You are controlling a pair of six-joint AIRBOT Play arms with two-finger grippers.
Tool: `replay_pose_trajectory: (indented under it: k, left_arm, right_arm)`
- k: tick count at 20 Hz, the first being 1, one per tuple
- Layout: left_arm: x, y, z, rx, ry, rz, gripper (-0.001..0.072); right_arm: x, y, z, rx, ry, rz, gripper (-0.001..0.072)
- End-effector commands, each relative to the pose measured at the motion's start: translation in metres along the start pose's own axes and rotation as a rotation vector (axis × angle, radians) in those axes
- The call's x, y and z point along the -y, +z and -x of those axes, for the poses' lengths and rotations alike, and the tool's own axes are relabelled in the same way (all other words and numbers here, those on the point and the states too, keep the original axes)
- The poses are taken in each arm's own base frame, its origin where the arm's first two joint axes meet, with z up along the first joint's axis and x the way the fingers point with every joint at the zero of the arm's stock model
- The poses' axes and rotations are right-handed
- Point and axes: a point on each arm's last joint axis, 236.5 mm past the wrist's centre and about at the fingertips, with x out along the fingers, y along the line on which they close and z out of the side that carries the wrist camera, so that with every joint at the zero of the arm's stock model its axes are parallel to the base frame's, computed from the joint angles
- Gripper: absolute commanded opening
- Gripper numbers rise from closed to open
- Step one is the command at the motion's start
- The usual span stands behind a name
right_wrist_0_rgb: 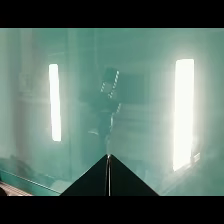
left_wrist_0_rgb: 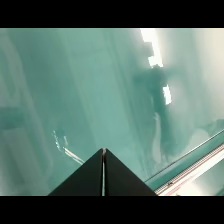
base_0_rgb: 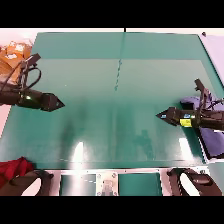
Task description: Fold the shirts.
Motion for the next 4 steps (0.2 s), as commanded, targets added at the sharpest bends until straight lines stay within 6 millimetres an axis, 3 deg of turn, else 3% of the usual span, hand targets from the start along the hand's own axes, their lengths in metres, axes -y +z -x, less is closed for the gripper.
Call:
replay_pose_trajectory:
  k: [1,4]
  left_arm:
    - [-0.0011,-0.0074,-0.0045,-0.003,-0.001,0.005,0.0023]
    - [-0.0035,0.0008,-0.0044,0.032,0.009,0.002,0.0022]
  right_arm:
    - [-0.0007,-0.0066,-0.0064,-0.008,0.006,0.016,0.0018]
    - [-0.0006,-0.0066,-0.0065,-0.008,0.006,0.015,0.0018]
